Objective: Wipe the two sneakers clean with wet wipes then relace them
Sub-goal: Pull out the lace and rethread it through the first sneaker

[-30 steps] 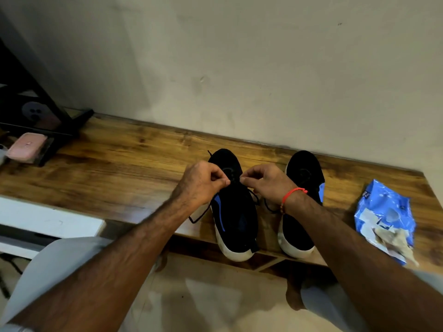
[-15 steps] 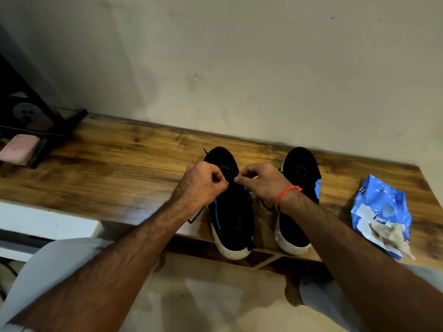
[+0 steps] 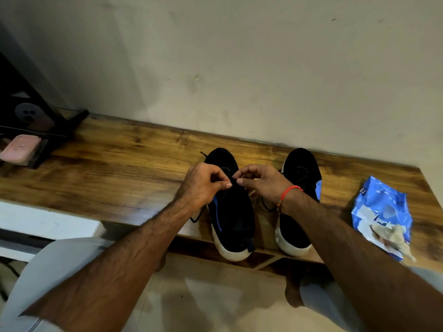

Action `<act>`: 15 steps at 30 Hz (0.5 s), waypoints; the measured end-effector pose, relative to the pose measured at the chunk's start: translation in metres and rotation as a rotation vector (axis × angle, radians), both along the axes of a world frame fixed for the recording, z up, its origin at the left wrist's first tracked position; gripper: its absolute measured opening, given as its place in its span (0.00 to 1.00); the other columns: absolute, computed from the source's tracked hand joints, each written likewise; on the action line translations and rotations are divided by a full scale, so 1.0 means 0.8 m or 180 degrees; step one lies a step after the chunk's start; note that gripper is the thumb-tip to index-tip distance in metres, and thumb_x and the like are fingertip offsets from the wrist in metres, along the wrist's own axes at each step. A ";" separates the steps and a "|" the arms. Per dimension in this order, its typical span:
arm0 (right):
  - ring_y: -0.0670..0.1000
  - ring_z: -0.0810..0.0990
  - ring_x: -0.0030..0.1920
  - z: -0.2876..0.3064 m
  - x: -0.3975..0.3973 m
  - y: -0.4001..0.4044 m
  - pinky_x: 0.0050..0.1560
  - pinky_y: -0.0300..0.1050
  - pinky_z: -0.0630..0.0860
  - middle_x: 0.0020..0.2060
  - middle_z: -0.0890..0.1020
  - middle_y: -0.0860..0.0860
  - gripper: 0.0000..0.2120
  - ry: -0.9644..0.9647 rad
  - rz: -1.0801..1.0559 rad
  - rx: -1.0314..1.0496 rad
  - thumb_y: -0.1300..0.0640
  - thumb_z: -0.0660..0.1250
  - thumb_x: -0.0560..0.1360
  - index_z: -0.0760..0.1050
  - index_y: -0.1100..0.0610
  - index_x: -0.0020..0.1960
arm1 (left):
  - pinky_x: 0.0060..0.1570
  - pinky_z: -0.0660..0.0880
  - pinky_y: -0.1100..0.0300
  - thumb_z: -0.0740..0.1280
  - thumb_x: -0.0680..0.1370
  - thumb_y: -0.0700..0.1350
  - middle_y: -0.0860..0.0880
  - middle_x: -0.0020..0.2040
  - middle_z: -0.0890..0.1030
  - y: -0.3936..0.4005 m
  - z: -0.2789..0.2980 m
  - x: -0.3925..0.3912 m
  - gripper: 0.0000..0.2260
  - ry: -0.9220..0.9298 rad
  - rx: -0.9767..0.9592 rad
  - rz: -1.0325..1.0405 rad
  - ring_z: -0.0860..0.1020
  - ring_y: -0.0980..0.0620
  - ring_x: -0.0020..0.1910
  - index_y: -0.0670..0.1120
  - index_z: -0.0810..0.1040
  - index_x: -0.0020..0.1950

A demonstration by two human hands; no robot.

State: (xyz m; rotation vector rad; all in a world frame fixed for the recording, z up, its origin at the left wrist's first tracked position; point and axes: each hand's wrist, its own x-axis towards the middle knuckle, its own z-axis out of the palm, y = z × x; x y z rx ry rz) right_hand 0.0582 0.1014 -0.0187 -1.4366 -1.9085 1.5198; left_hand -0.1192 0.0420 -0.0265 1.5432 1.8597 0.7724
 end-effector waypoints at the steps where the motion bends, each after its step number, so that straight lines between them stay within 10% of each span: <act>1: 0.46 0.80 0.43 0.000 -0.001 0.000 0.41 0.39 0.78 0.45 0.82 0.51 0.05 -0.0099 0.0049 0.0109 0.58 0.70 0.77 0.83 0.53 0.52 | 0.42 0.74 0.70 0.78 0.73 0.45 0.58 0.41 0.84 0.000 -0.001 0.000 0.03 -0.0030 -0.0020 0.0013 0.79 0.66 0.43 0.51 0.86 0.45; 6: 0.49 0.80 0.41 -0.001 -0.001 0.003 0.45 0.52 0.81 0.44 0.83 0.52 0.03 -0.0220 -0.0042 0.0096 0.56 0.73 0.75 0.83 0.55 0.47 | 0.37 0.73 0.76 0.78 0.73 0.46 0.57 0.41 0.85 0.000 -0.005 -0.003 0.03 -0.0296 -0.0114 0.0143 0.79 0.67 0.42 0.51 0.86 0.44; 15: 0.48 0.81 0.41 -0.005 -0.001 0.001 0.42 0.43 0.79 0.41 0.83 0.53 0.05 0.0055 -0.0160 -0.0203 0.59 0.72 0.76 0.82 0.58 0.51 | 0.50 0.78 0.65 0.76 0.74 0.42 0.54 0.47 0.86 0.001 0.002 -0.011 0.05 -0.0758 -0.0495 0.0057 0.81 0.61 0.50 0.50 0.87 0.48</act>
